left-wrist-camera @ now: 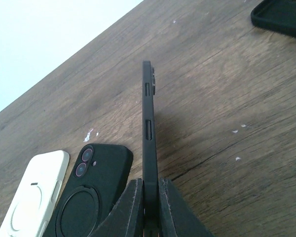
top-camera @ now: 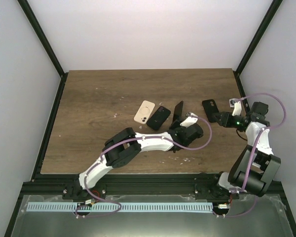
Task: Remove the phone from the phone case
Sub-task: Place the phone at the center of the board.
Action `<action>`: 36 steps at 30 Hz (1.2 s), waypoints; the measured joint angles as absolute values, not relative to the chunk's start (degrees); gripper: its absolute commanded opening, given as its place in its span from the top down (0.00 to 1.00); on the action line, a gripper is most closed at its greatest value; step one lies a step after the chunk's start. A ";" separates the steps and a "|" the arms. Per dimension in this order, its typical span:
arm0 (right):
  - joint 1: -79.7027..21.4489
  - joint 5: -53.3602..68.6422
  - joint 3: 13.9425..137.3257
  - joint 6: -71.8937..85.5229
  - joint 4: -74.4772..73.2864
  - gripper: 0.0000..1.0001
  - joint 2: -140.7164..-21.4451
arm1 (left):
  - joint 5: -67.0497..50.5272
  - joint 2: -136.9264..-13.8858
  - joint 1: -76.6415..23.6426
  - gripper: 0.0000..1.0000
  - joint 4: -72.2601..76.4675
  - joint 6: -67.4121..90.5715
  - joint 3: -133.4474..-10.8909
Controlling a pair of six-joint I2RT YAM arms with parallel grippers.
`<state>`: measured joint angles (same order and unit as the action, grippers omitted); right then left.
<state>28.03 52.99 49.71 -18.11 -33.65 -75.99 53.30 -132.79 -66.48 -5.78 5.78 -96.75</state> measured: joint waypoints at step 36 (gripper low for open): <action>28.03 52.93 49.69 -17.04 -32.47 0.56 -77.47 | 58.98 -140.73 -65.01 0.97 -21.37 9.80 -107.50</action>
<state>28.03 52.93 49.69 -17.04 -32.47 -77.47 58.98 -140.73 -65.01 -21.37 9.80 -107.50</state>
